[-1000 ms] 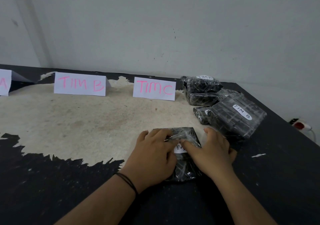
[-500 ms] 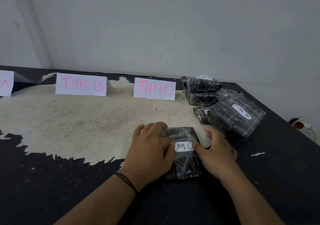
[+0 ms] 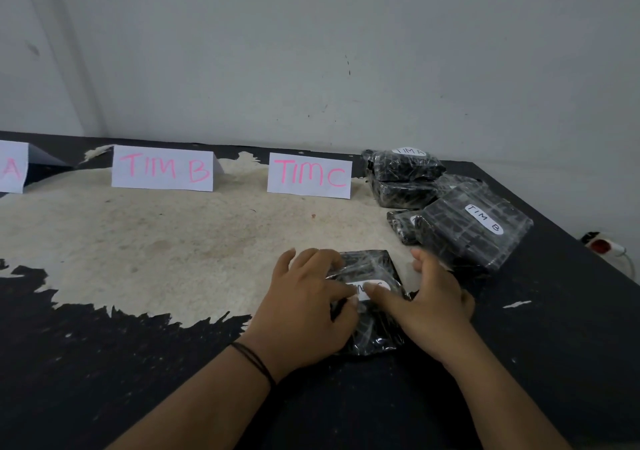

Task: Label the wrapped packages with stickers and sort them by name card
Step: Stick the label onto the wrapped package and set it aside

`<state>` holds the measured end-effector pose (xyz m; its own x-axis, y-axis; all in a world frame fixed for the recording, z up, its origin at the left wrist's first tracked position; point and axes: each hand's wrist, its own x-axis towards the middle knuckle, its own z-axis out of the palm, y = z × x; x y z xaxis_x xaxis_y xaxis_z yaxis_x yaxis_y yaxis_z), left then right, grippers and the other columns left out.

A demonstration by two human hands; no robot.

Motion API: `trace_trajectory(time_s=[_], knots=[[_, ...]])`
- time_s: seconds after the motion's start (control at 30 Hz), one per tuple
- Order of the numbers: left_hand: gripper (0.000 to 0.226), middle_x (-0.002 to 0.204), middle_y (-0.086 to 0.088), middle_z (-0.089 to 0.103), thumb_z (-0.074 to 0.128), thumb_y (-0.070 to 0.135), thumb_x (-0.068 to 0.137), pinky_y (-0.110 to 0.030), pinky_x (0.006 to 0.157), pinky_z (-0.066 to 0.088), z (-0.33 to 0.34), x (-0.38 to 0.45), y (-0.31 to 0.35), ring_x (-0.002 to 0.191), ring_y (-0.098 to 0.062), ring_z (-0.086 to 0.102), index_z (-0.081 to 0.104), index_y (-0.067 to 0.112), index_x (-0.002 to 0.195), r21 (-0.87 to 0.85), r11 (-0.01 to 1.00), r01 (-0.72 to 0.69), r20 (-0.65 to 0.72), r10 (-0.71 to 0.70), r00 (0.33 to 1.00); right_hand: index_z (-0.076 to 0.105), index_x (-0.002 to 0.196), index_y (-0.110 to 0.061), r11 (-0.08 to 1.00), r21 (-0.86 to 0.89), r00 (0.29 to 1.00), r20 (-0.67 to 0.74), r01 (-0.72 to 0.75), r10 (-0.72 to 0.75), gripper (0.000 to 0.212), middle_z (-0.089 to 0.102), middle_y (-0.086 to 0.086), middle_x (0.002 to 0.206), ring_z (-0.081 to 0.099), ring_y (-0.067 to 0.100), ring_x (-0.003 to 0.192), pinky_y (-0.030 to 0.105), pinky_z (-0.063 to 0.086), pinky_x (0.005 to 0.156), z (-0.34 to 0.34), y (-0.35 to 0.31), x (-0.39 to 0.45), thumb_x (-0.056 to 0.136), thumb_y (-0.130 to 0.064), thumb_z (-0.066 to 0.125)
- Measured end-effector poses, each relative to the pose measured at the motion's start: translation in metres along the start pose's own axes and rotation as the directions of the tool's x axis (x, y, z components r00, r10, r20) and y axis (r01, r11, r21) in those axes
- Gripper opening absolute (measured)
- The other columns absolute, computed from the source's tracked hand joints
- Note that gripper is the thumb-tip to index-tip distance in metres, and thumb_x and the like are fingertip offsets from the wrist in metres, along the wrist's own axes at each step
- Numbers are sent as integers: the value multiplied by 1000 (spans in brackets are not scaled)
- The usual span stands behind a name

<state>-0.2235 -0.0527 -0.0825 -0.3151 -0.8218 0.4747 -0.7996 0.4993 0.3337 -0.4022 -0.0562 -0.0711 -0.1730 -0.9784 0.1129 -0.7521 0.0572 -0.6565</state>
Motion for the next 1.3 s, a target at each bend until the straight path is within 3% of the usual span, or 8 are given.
trace_trajectory(time_s=[0.13, 0.3, 0.37, 0.67, 1.0, 1.1, 1.2, 1.3], knots=[[32, 119, 7, 52, 48, 42, 80, -47, 104, 34, -2, 0, -1, 111, -11, 48, 66, 32, 105, -49, 999, 12, -6, -13, 1000, 19, 142, -32, 997, -70, 1000, -3, 26, -26, 94, 32, -8, 148, 19, 16, 139, 52, 4, 114, 5, 0, 1, 66, -69, 62], [33, 121, 6, 50, 43, 43, 82, -52, 107, 29, -1, 0, -1, 117, -12, 45, 68, 36, 102, -30, 999, 16, 51, -15, 999, 28, 138, -36, 996, 92, 999, -37, 7, -3, 74, 37, -12, 142, 20, 12, 137, 48, 4, 116, 0, 1, -1, 75, -60, 61], [34, 121, 7, 49, 44, 43, 82, -50, 107, 30, -2, 0, 0, 115, -11, 46, 65, 34, 106, -29, 999, 20, 28, -19, 999, 29, 138, -35, 999, 10, 998, -41, 41, -40, 75, 35, -11, 143, 21, 12, 137, 49, 4, 115, 2, 3, -1, 75, -56, 63], [74, 140, 11, 36, 42, 61, 83, -47, 117, 7, -7, 0, 4, 133, -11, 30, 17, 29, 145, 108, 970, 218, 110, -230, 967, 40, 132, -33, 996, 89, 999, -39, 17, -13, 60, 36, -13, 139, 19, 9, 134, 48, 8, 116, -2, -1, -7, 79, -55, 60], [74, 143, 11, 30, 39, 64, 84, -43, 117, 11, -3, 4, -1, 134, -12, 27, 15, 28, 144, 52, 933, 356, 49, -358, 932, 39, 133, -24, 975, -196, 991, 106, 101, -81, 83, 26, -14, 141, 12, 7, 138, 46, -11, 115, -3, -5, -10, 69, -75, 51], [69, 143, 10, 31, 38, 60, 87, -43, 117, 12, -5, 5, 1, 133, -11, 28, 16, 27, 143, 10, 938, 347, 57, -347, 936, 46, 128, -23, 982, -168, 994, 81, 86, -73, 73, 35, -14, 131, 24, 11, 135, 45, -1, 117, -5, -4, -9, 72, -71, 53], [67, 146, 11, 26, 37, 57, 89, -41, 117, 7, -8, 4, 3, 136, -10, 23, 13, 27, 144, 3, 942, 335, 85, -334, 939, 53, 111, -32, 995, -21, 995, 29, 98, -98, 70, 49, -19, 110, 47, 11, 116, 44, 32, 108, -12, 1, -10, 57, -77, 54], [66, 148, 11, 23, 38, 53, 90, -37, 116, 4, -9, 3, 3, 138, -9, 19, 11, 28, 145, -13, 945, 328, 89, -326, 941, 42, 130, -33, 985, 165, 999, -16, 54, -52, 81, 53, -15, 118, 52, 6, 109, 30, 41, 96, -28, 0, -21, 61, -57, 77]])
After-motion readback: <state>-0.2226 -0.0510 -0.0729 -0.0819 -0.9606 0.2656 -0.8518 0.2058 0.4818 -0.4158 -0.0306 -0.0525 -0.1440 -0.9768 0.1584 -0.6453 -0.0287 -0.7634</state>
